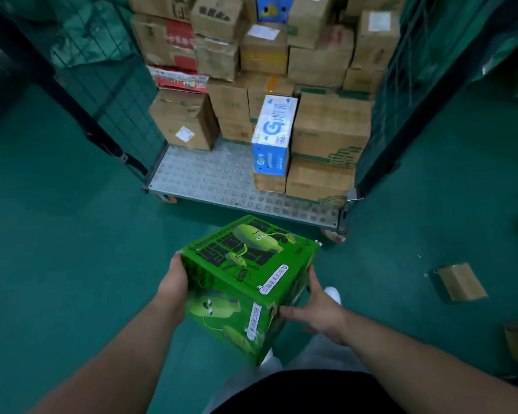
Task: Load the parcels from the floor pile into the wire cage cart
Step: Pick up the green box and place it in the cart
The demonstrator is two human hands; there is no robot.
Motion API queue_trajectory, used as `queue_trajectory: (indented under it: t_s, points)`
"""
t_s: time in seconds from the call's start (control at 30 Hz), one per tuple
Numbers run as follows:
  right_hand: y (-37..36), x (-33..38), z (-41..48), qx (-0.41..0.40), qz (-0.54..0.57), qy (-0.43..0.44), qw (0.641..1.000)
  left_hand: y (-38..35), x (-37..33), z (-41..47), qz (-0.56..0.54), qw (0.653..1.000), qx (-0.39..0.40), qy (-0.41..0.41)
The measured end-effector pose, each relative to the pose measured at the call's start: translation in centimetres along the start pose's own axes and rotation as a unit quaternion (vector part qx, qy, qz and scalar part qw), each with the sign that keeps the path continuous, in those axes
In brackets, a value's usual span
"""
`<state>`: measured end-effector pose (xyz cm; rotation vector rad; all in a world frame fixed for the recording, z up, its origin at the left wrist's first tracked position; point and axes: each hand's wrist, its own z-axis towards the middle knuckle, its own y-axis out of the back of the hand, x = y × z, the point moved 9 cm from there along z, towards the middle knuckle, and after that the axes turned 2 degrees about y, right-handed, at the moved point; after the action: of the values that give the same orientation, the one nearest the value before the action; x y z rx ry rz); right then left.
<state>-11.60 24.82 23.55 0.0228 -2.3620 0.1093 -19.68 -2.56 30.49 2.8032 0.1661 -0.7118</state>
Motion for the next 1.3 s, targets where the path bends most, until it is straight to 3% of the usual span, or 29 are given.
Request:
queue_trajectory:
  t_s: [0.13, 0.27, 0.53, 0.7, 0.83, 1.1, 1.3]
  points:
    - [1.2, 2.3, 2.2, -0.042, 0.028, 0.057, 0.997, -2.7, -1.0, 1.5, 0.002, 0.995, 0.038, 0.096]
    - [4.1, 3.5, 4.4, -0.066, 0.013, 0.066, 0.996, -8.0, -4.0, 3.7, 0.008, 0.989, 0.086, 0.12]
    - [11.9, 10.2, 11.8, -0.15, -0.143, 0.062, 0.976, -19.0, -13.5, 10.6, 0.08, 0.984, 0.135, 0.087]
    - [14.1, 14.7, 15.5, -0.174, -0.148, 0.059, 0.972, -22.6, -15.8, 17.8, 0.088, 0.983, 0.124, 0.102]
    - [15.9, 16.1, 17.4, -0.206, -0.147, 0.026, 0.967, -26.8, -17.9, 21.4, 0.092, 0.98, 0.128, 0.118]
    - [20.0, 16.5, 21.9, -0.32, -0.134, -0.063, 0.936, -39.6, -20.3, 28.7, 0.188, 0.941, 0.244, 0.142]
    - [20.5, 16.7, 24.5, -0.371, -0.125, -0.149, 0.908, -45.8, -22.0, 31.9, 0.223, 0.919, 0.282, 0.161]
